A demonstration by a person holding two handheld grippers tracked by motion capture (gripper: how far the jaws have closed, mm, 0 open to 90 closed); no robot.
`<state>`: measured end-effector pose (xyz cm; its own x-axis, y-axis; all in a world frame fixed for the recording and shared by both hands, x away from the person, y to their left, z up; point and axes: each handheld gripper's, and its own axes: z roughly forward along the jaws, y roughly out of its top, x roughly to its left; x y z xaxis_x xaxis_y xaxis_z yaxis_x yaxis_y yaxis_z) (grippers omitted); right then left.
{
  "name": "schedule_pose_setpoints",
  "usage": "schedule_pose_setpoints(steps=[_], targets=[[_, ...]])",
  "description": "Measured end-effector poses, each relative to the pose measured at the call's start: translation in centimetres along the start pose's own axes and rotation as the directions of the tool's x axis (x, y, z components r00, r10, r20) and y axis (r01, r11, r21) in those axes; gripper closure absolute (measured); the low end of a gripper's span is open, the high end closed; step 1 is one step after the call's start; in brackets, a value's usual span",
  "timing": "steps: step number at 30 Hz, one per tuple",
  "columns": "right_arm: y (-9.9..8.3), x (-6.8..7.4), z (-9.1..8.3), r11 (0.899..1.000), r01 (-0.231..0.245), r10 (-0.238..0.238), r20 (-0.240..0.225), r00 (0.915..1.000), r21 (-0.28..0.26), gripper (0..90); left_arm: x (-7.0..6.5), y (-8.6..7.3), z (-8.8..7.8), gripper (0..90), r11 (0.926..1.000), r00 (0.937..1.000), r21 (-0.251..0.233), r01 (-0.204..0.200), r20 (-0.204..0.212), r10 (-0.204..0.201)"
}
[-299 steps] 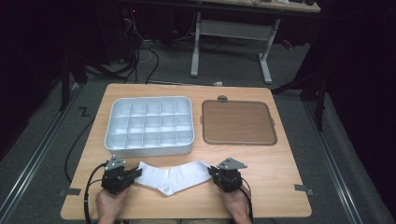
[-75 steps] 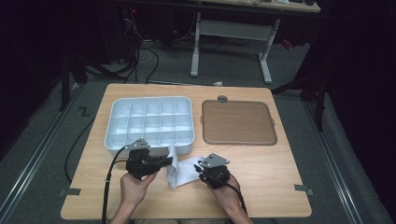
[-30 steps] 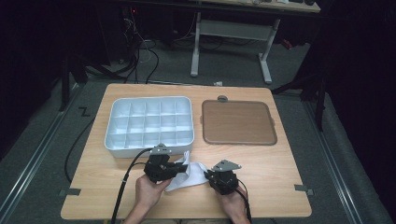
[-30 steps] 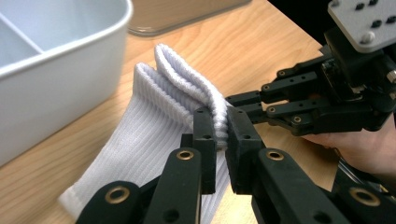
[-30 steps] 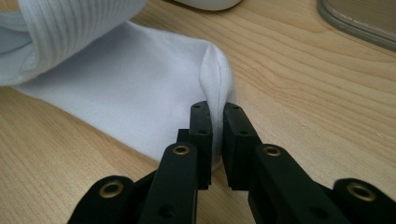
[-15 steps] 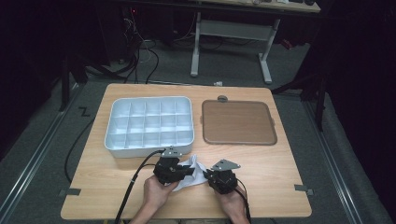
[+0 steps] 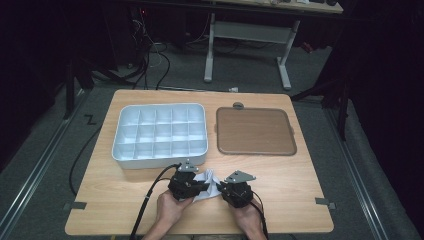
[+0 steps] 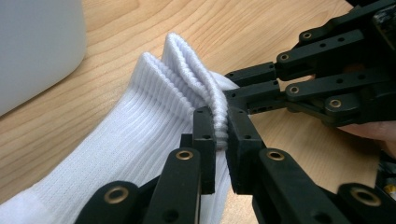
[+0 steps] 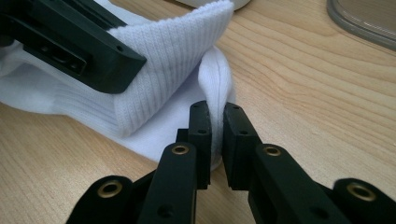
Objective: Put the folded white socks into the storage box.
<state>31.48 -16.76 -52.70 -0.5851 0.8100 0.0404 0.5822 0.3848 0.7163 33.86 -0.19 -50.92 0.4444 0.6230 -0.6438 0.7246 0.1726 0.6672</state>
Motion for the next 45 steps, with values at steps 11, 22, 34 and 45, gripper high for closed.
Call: schedule_pose_setpoints(steps=[11,22,34,45], targets=[[0.1,0.0,0.1,1.0,0.011,-0.011,0.0,0.9999,0.003,83.3,0.2,-0.8,0.9,83.3,0.9991,0.9989,0.011,-0.041,-0.025,0.041],[0.2,-0.1,-0.1,1.0,0.006,-0.006,-0.002,1.0,0.002,76.8,0.1,-0.3,0.1,71.6,0.999,0.9991,-0.013,-0.042,-0.011,0.042],[1.2,-1.0,-2.7,0.998,-0.03,0.029,-0.016,0.9994,-0.059,70.0,0.2,1.8,-4.4,53.4,0.9897,0.9996,-0.142,0.016,0.026,-0.013],[3.4,0.7,-4.2,0.994,0.059,-0.063,-0.037,0.9973,-0.097,76.2,3.4,1.1,-7.1,54.4,0.9815,0.9931,-0.181,0.064,-0.085,-0.08]])
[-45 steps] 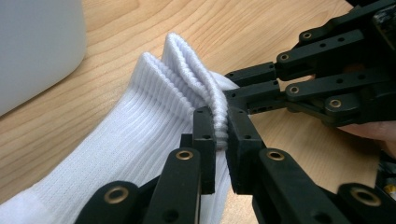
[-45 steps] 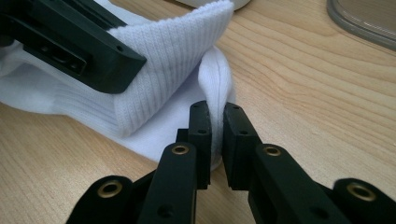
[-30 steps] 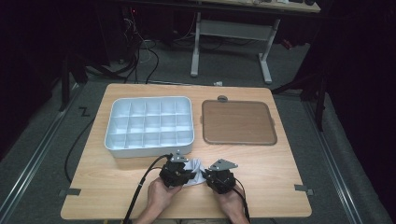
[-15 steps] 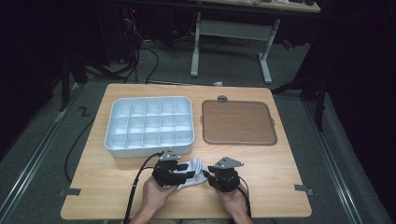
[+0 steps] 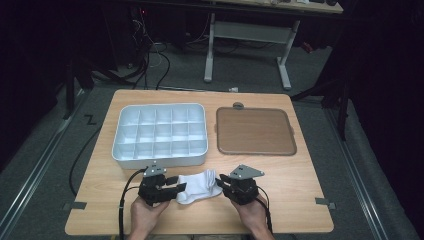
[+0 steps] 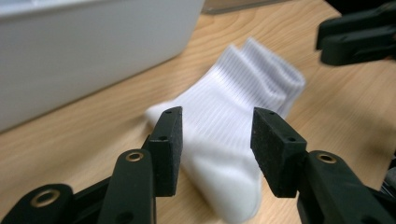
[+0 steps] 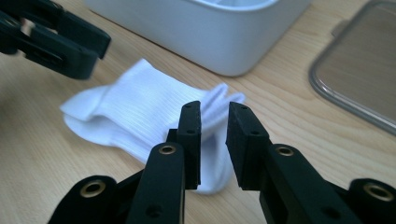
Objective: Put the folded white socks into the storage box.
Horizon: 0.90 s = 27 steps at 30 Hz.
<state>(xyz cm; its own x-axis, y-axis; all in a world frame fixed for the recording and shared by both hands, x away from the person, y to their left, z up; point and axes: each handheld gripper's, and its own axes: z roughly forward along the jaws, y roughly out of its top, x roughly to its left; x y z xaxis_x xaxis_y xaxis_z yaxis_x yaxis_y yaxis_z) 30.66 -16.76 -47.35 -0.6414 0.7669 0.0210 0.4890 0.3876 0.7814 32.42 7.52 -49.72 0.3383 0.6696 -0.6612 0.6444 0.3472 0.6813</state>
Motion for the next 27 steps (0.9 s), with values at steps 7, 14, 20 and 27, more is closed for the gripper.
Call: schedule_pose_setpoints(steps=[7,14,20,27], targets=[[1.3,1.5,1.2,0.999,0.047,-0.047,-0.033,0.9984,0.015,76.8,1.4,-1.1,-0.1,52.2,0.9994,0.9991,0.007,0.034,-0.027,-0.034],[1.3,1.9,2.9,0.995,0.066,-0.062,-0.052,0.9967,0.076,77.4,1.6,-2.0,0.4,50.5,0.9995,0.9989,0.023,0.022,-0.042,-0.021],[-0.2,1.2,4.1,0.987,0.052,-0.047,-0.038,0.9982,0.151,76.0,1.5,-2.8,1.1,49.1,0.9994,0.9973,0.034,-0.01,-0.072,0.013],[-1.2,0.8,4.5,0.984,0.046,-0.042,-0.027,0.9987,0.17,77.7,1.4,-3.1,1.2,48.8,0.9991,0.996,0.02,-0.036,-0.082,0.038]])
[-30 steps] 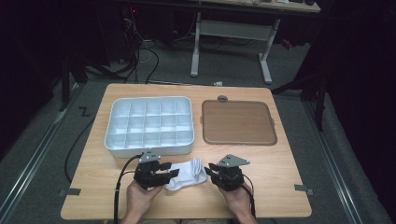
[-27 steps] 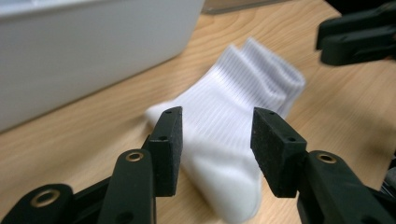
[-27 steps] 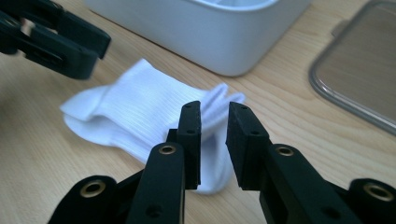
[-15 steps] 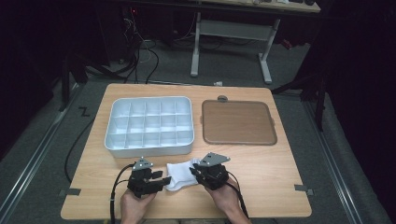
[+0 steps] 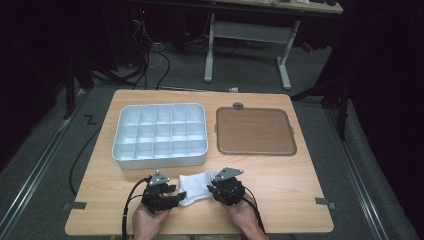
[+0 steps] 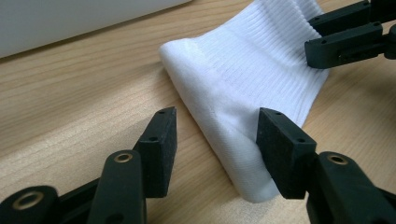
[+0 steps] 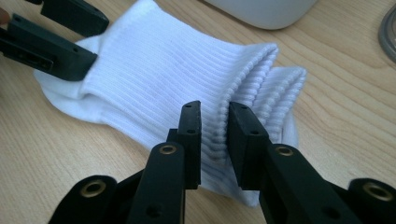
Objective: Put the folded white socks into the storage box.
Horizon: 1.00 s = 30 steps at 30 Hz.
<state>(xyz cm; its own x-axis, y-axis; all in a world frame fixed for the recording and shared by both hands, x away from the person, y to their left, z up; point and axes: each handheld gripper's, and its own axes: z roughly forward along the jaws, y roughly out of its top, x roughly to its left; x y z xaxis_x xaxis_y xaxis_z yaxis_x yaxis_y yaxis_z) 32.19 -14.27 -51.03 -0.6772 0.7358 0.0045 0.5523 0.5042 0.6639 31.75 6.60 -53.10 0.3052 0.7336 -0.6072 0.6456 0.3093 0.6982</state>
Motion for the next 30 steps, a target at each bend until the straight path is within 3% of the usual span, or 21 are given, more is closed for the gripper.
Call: schedule_pose_setpoints(steps=[2,7,10,15,21,30], targets=[[-0.2,0.1,-0.1,1.0,0.011,-0.011,0.013,0.9999,-0.011,85.7,-0.1,-0.1,0.0,49.7,0.9998,0.9997,-0.002,-0.02,-0.014,0.02],[-0.6,0.2,-1.3,0.997,0.018,-0.014,0.045,0.9989,-0.072,87.0,-0.6,-0.5,0.3,50.5,0.9962,0.9949,0.004,-0.087,-0.052,0.087],[-0.9,0.0,-1.9,0.996,0.013,-0.008,0.056,0.9984,-0.084,87.0,-0.7,-0.5,0.4,50.3,0.9961,0.9945,-0.002,-0.088,-0.057,0.088],[-2.1,-0.3,-1.4,0.999,-0.007,0.009,0.062,0.998,-0.038,86.9,-0.9,-0.7,0.6,50.0,0.994,0.9913,-0.007,-0.109,-0.075,0.109],[-2.4,0.0,-1.1,0.999,0.0,0.005,0.097,0.9953,-0.051,86.1,-0.8,-0.6,0.8,49.8,0.9939,0.9913,-0.014,-0.109,-0.076,0.108],[-2.4,-0.9,-0.7,0.997,-0.035,0.04,0.078,0.9962,-0.069,85.0,-0.6,0.1,1.8,49.7,0.9913,0.9882,0.001,-0.132,-0.079,0.131]])
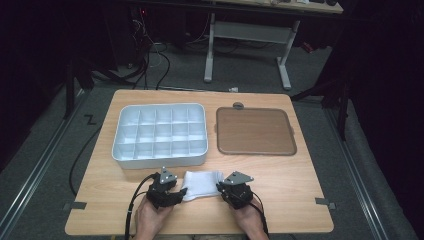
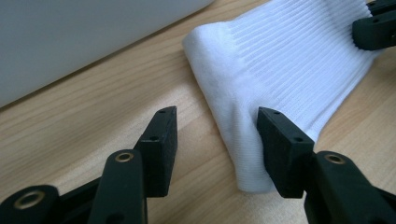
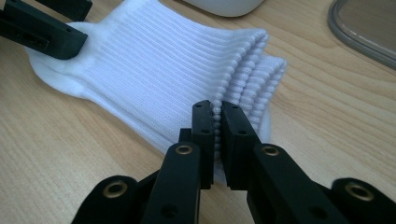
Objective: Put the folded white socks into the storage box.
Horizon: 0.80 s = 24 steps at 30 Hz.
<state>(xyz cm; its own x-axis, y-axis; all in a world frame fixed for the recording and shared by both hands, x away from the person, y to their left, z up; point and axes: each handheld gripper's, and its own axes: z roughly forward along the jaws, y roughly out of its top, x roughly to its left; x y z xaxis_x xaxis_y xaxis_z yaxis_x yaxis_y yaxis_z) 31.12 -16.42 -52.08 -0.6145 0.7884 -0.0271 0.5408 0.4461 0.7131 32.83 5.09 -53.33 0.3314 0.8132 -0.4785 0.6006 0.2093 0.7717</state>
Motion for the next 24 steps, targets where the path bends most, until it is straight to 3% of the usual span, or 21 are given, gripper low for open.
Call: schedule_pose_setpoints(steps=[10,14,16,17,19,21,24], targets=[[0.1,-0.1,0.2,1.0,-0.009,0.009,0.005,1.0,-0.005,82.2,0.3,0.4,0.1,49.7,0.9996,0.9994,0.01,0.028,0.018,-0.028],[0.2,0.4,0.2,1.0,0.03,-0.03,0.022,0.9993,-0.007,71.9,0.7,1.1,-0.1,47.6,0.9938,0.9927,0.044,0.102,0.061,-0.104],[0.2,0.3,0.1,1.0,0.026,-0.026,0.018,0.9995,-0.009,69.7,0.7,1.3,-0.3,47.3,0.9933,0.9913,0.038,0.109,0.07,-0.111],[0.2,0.3,-0.1,1.0,0.009,-0.009,0.006,0.9999,-0.018,63.8,0.6,1.7,-0.5,47.0,0.99,0.986,0.03,0.138,0.091,-0.14],[0.2,0.4,-0.3,1.0,0.007,-0.006,0.014,0.9999,-0.025,62.2,0.5,1.8,-0.5,46.7,0.9905,0.9865,0.027,0.135,0.09,-0.137],[0.2,0.4,-0.8,0.999,0.0,0.0,0.008,1.0,-0.051,54.8,0.4,2.4,-0.3,46.8,0.9918,0.9879,0.026,0.125,0.09,-0.127],[0.4,0.3,-1.4,0.998,-0.008,0.009,0.007,0.9999,-0.065,53.6,0.3,3.3,0.2,46.7,0.9888,0.9845,0.028,0.147,0.092,-0.149]])
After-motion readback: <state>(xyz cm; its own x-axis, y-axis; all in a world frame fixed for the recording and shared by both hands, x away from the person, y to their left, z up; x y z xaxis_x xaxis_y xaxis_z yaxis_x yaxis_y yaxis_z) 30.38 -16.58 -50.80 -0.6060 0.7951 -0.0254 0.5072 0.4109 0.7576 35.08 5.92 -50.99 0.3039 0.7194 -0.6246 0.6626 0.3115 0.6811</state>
